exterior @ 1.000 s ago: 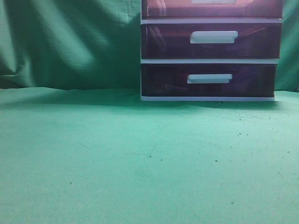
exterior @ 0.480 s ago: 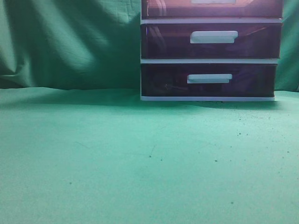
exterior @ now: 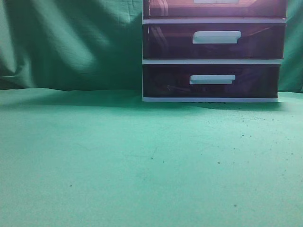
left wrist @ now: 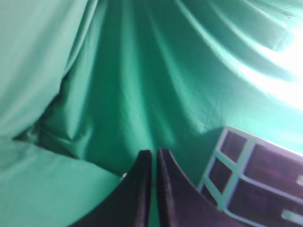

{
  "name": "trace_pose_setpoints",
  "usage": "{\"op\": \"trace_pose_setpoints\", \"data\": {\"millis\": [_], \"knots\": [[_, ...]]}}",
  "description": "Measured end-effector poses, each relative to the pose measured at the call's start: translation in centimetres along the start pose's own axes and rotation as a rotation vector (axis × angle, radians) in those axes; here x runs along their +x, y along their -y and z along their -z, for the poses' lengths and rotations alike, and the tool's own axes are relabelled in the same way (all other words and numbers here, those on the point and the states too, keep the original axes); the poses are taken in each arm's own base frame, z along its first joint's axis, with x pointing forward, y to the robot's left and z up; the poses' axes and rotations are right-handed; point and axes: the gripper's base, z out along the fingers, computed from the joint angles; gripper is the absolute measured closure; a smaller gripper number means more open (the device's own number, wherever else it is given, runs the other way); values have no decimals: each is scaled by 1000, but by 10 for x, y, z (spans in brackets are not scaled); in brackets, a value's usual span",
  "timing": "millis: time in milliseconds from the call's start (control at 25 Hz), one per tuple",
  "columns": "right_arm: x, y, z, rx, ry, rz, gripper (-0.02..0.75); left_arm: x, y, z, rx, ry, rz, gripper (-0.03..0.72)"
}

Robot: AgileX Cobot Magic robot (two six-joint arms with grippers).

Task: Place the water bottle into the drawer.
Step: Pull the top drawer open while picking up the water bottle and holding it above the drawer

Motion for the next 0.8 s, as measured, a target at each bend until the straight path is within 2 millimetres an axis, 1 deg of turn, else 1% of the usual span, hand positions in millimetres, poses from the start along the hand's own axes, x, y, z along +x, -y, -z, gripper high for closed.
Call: {"op": "trace_pose_setpoints", "data": {"millis": [80, 160, 320, 400, 520, 640, 800], "knots": [[0, 0, 0, 0, 0, 0, 689, -1, 4, -1, 16, -53, 17, 688], [0, 0, 0, 0, 0, 0, 689, -11, 11, -6, 31, -109, -20, 688], [0, 0, 0, 0, 0, 0, 689, -37, 24, -24, 3, -214, -4, 688], [0, 0, 0, 0, 0, 0, 689, -41, 27, -34, -30, -307, -36, 688], [0, 0, 0, 0, 0, 0, 689, -33, 24, -47, -75, -471, -122, 688], [0, 0, 0, 0, 0, 0, 689, -16, 18, -59, -92, -616, -225, 688], [0, 0, 0, 0, 0, 0, 689, 1, 13, -70, -104, -735, -284, 688]]}}
